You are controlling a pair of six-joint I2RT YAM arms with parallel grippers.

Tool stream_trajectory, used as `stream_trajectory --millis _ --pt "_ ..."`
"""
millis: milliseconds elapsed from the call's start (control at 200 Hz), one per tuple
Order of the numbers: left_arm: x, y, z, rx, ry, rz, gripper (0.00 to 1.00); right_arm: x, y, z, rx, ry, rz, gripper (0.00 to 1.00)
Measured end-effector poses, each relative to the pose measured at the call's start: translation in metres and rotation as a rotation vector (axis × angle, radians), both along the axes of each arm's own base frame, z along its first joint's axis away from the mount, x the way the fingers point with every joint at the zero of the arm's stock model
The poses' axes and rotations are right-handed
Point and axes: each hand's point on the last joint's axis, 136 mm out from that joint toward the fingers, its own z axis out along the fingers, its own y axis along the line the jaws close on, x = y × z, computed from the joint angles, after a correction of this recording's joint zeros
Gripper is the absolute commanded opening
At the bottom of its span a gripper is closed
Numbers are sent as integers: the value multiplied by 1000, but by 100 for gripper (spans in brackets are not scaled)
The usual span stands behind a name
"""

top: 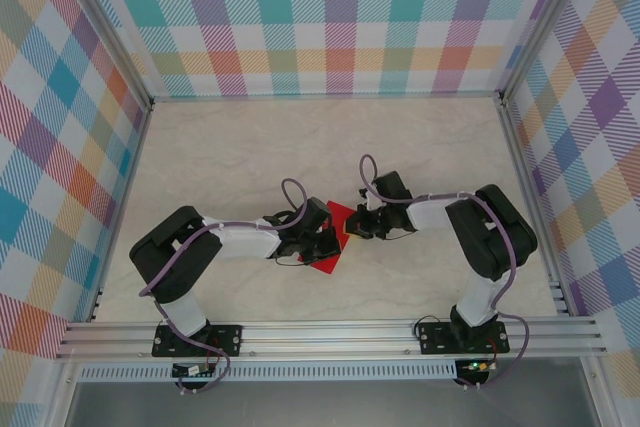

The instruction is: Fold a paper plane with a square sheet of paper (pick it up from the middle)

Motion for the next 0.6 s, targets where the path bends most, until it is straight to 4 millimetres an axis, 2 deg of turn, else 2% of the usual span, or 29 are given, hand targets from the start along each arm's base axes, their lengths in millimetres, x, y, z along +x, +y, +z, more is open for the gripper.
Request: stream_trajectory --millis 495,600 --pt "-1 1 0 9 2 -10 0 54 -32 2 -83 -13 -150 0" --pt "-1 1 0 13 6 -10 0 59 -42 13 -113 -36 -206 0"
